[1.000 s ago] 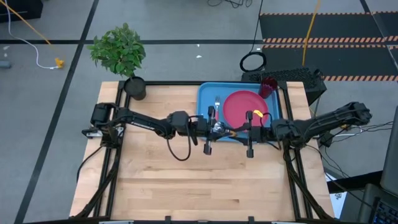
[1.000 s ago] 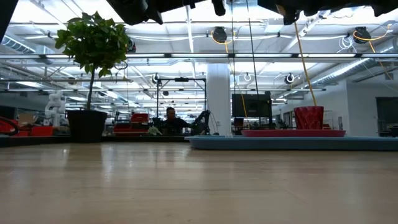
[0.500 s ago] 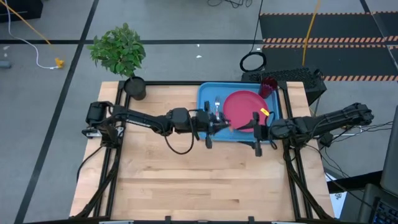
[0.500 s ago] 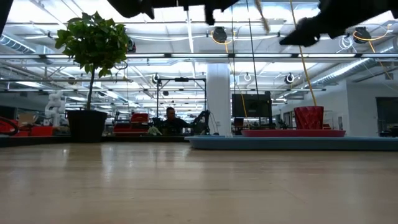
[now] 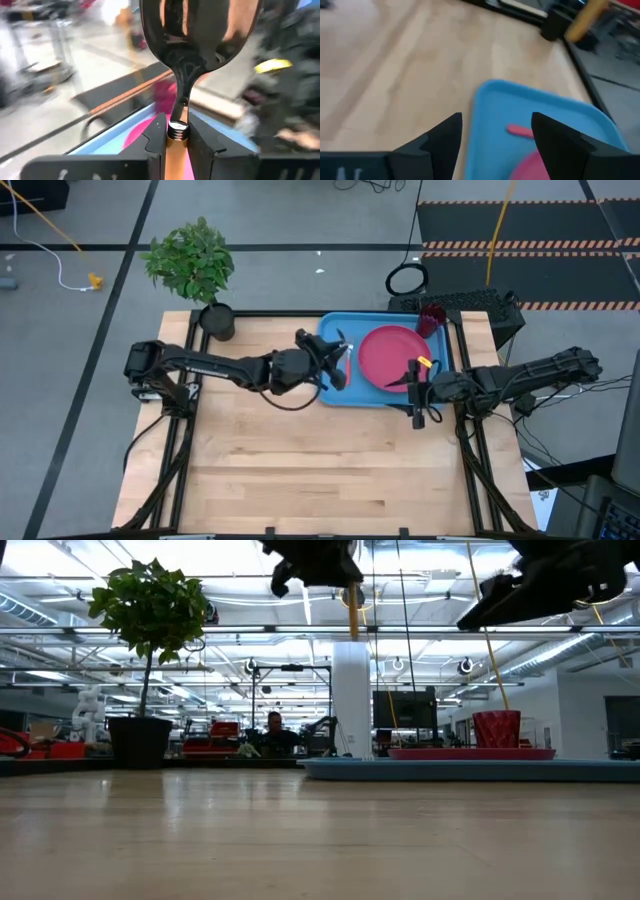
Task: Pick and place plate/cup/fork/spoon on tray
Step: Put the yellow spoon on the blue tray to the left of the pink fork
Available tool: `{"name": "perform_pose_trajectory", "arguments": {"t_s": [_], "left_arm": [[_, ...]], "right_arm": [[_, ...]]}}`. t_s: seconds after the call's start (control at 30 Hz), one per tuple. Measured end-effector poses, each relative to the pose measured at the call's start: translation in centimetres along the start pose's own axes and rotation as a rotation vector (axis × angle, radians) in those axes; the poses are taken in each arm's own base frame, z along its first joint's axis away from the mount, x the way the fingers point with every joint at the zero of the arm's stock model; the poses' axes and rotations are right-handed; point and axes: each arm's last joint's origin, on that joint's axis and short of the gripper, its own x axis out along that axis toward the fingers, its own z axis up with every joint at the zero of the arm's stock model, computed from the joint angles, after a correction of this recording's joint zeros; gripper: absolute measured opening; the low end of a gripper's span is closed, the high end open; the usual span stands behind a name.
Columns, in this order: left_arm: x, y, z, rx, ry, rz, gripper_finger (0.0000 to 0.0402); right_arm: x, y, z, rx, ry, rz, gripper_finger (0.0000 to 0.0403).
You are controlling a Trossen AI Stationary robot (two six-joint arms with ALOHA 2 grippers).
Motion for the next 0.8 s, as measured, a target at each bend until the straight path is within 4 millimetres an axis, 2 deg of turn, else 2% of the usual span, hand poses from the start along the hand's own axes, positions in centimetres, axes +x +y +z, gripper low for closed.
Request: {"name": "perform_pose_trajectory", "arguments": {"t_s": [0.2,0.33,0.4,0.53,0.8], "left_arm": [[0.3,0.3,3.2,-0.084,0.101,0.152,0.0052],[0.9,1.0,3.3,-0.141,0.129,0.206,0.0052],[1.1,1.3,3.1,-0.162,0.140,0.222,0.0052],[2.3,1.5,1.2,-0.187,0.199,0.263,0.0052],[4.1,2.3,-1.8,-0.278,0.295,0.319,0.0052]], "right_arm": [[0.0,0.3,0.1,-0.063,-0.026,0.110,0.0220],[0.0,0.3,0.2,-0.101,-0.036,0.108,0.0217],[0.0,0.3,0.3,-0.124,-0.047,0.106,0.0216],[0.0,0.3,0.4,-0.165,-0.068,0.099,0.0216],[0.4,0.2,1.9,-0.145,-0.205,0.086,0.0216]]}}
